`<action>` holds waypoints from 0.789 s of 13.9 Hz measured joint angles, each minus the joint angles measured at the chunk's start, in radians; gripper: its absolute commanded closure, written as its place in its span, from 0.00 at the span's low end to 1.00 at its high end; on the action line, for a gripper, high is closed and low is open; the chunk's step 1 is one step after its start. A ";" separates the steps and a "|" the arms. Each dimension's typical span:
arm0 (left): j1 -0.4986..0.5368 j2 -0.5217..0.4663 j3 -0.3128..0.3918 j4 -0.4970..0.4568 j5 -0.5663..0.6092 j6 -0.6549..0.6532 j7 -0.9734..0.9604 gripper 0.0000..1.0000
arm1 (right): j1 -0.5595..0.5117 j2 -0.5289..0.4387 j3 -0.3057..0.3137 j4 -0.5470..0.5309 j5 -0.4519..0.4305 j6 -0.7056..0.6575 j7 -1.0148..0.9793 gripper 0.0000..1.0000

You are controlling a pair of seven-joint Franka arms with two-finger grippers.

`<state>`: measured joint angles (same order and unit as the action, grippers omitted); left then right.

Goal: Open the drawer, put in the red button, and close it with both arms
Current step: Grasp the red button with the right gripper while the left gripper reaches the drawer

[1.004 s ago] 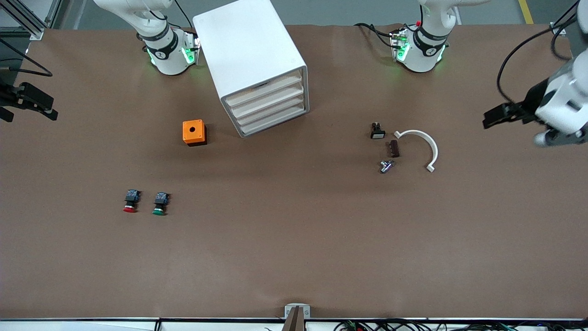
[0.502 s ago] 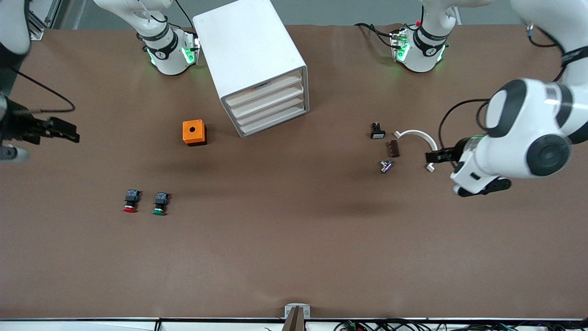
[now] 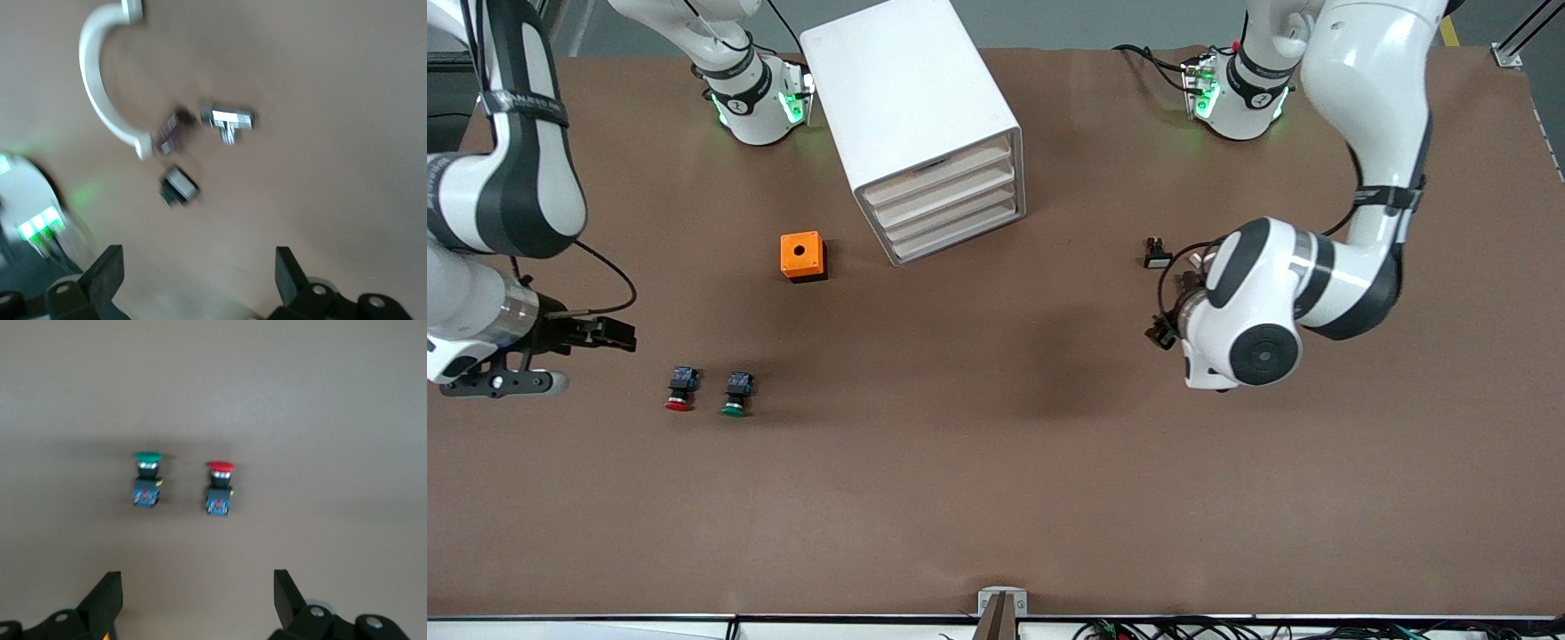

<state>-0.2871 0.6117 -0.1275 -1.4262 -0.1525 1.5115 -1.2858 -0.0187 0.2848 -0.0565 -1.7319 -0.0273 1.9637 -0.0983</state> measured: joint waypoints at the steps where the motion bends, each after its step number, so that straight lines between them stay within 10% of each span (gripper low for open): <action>1: -0.008 0.022 0.000 0.003 -0.062 0.006 -0.071 0.00 | -0.004 0.016 -0.001 -0.025 0.000 0.052 0.000 0.00; 11: -0.133 0.117 0.000 0.014 -0.486 0.120 -0.600 0.00 | -0.008 0.185 -0.002 -0.094 0.000 0.292 0.139 0.00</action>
<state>-0.4197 0.7291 -0.1274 -1.4123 -0.6388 1.6311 -1.8856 -0.0263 0.4694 -0.0583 -1.8258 -0.0272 2.2559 0.0412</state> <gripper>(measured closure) 0.000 0.000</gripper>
